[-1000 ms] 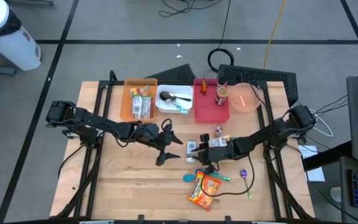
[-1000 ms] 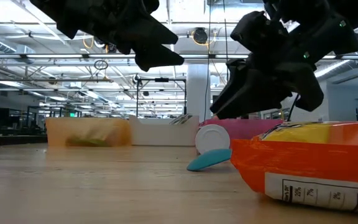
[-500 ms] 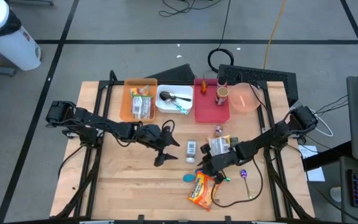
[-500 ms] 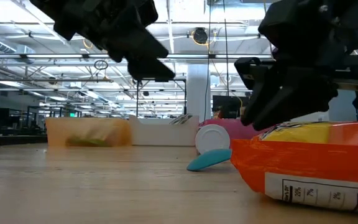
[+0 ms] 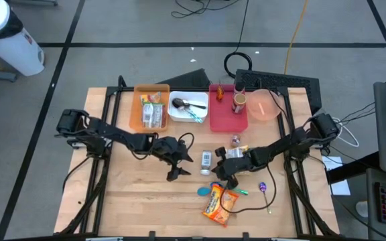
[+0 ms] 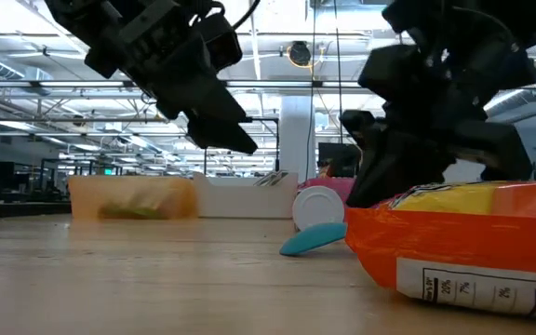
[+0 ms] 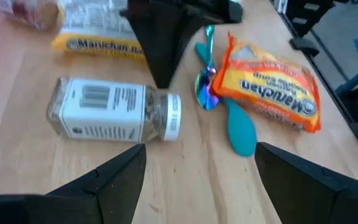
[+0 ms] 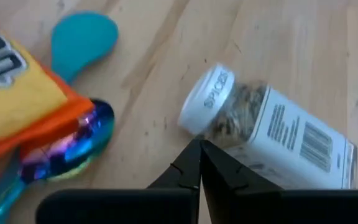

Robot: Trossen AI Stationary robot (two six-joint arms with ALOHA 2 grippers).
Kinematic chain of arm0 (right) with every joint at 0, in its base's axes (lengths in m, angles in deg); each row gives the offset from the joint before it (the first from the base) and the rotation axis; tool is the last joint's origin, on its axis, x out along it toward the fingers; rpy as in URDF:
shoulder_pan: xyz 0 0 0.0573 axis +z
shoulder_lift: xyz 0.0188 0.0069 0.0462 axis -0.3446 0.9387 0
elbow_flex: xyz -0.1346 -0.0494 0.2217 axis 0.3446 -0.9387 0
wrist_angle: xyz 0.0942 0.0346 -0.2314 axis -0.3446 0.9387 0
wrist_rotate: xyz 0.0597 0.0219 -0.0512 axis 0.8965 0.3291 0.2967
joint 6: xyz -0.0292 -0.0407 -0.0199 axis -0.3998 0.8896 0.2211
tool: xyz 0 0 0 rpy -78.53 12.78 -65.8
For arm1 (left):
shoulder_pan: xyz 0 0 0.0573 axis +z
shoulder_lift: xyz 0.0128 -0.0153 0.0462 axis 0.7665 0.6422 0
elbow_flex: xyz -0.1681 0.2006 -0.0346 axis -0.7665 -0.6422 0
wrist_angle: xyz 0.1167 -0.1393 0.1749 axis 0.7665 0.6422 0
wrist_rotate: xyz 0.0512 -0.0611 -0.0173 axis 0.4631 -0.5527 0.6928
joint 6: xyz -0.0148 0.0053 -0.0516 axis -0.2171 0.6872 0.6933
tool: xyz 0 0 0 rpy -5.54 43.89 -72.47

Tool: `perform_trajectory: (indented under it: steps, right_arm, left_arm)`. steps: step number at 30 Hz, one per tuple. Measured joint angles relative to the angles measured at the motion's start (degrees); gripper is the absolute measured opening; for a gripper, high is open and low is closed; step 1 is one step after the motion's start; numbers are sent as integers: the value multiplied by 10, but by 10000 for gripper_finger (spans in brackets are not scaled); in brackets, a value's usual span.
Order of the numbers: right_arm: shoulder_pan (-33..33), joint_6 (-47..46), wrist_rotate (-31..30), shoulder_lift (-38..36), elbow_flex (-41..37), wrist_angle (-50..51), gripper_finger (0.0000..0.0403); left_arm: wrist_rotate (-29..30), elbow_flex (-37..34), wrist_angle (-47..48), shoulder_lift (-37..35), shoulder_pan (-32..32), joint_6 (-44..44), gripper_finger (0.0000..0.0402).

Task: Pick & Place Food Item
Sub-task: Put the white seasoning bottle into the red bin

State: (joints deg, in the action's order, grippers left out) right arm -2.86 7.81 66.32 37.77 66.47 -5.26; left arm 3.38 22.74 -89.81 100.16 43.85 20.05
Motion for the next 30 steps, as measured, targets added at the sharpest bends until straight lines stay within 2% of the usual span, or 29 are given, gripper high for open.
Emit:
perform_trajectory:
  steps: [7,14,23,27,30]
  right_arm:
    - [0,5,17,28,22,-6,1]
    - [-5,37,27,91,70,-48,1]
    - [-17,39,-64,123,104,-105,1]
    - [-16,51,-62,119,105,-153,2]
    - [-12,51,-61,108,105,-153,4]
  left_arm:
    - [-10,0,3,0,10,26,305]
    - [6,0,14,0,20,29,305]
    - [29,1,31,0,21,22,305]
    - [55,1,49,0,21,21,305]
    - [64,1,48,0,21,15,305]
